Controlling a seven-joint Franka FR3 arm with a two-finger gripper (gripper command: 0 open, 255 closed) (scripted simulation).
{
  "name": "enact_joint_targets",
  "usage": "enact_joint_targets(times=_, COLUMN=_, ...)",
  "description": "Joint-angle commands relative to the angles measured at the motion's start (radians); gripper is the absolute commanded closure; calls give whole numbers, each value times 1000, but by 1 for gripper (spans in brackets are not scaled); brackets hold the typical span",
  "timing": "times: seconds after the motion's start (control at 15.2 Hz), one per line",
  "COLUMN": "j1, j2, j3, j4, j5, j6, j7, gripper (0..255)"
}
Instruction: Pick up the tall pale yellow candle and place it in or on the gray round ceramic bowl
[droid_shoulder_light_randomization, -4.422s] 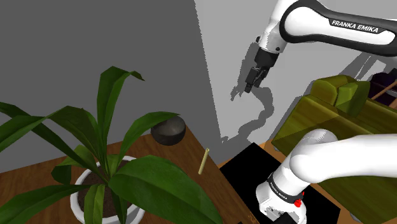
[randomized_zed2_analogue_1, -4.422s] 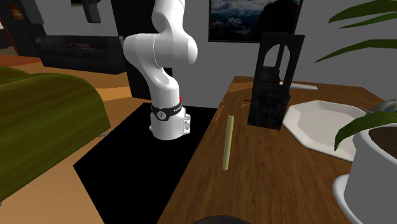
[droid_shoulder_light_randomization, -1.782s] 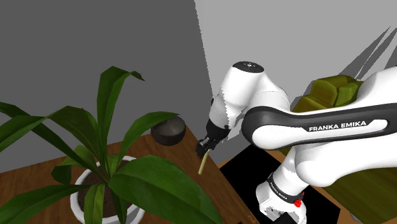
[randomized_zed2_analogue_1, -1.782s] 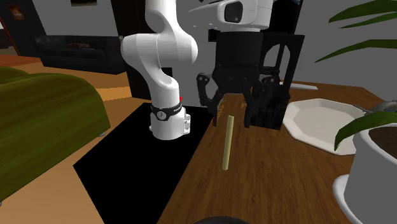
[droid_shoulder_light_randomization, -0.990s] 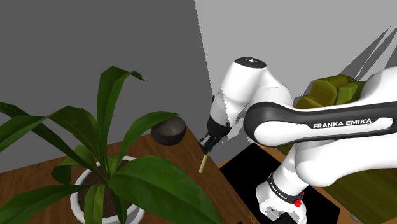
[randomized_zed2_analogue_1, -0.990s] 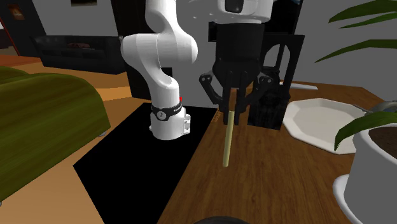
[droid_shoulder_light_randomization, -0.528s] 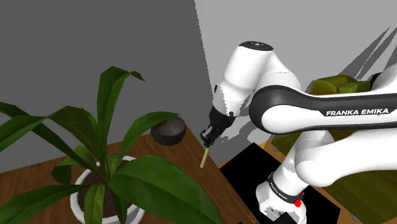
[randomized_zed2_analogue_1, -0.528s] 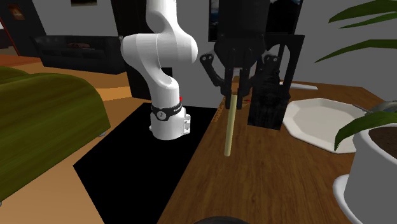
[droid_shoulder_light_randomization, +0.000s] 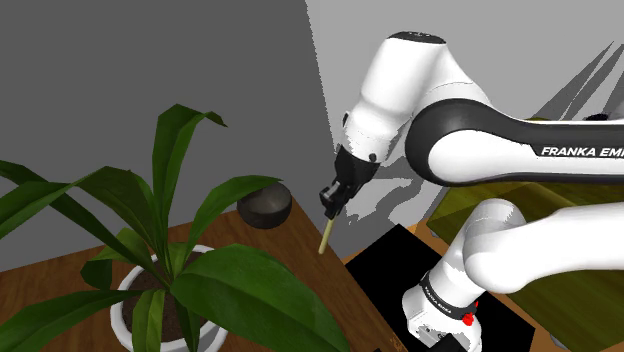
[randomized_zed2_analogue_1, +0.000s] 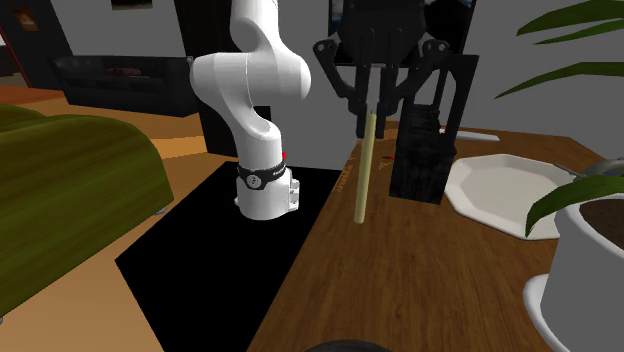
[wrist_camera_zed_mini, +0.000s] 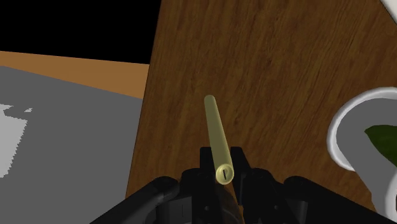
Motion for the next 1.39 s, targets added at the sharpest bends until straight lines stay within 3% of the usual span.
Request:
enact_joint_targets(times=0.0, j1=-3, j2=-3, j3=-9, j4=26, j5=-8, j6=-30, j7=0, gripper=255)
enact_joint_targets(times=0.86, j1=-21, j2=2, j3=-50, j4=187, j5=-45, j6=-186, j7=3, gripper=255)
enact_joint_targets(times=1.32, j1=-119, j2=254, j3=-57, j4=406, j5=-130, j6=-159, j7=-37, gripper=255)
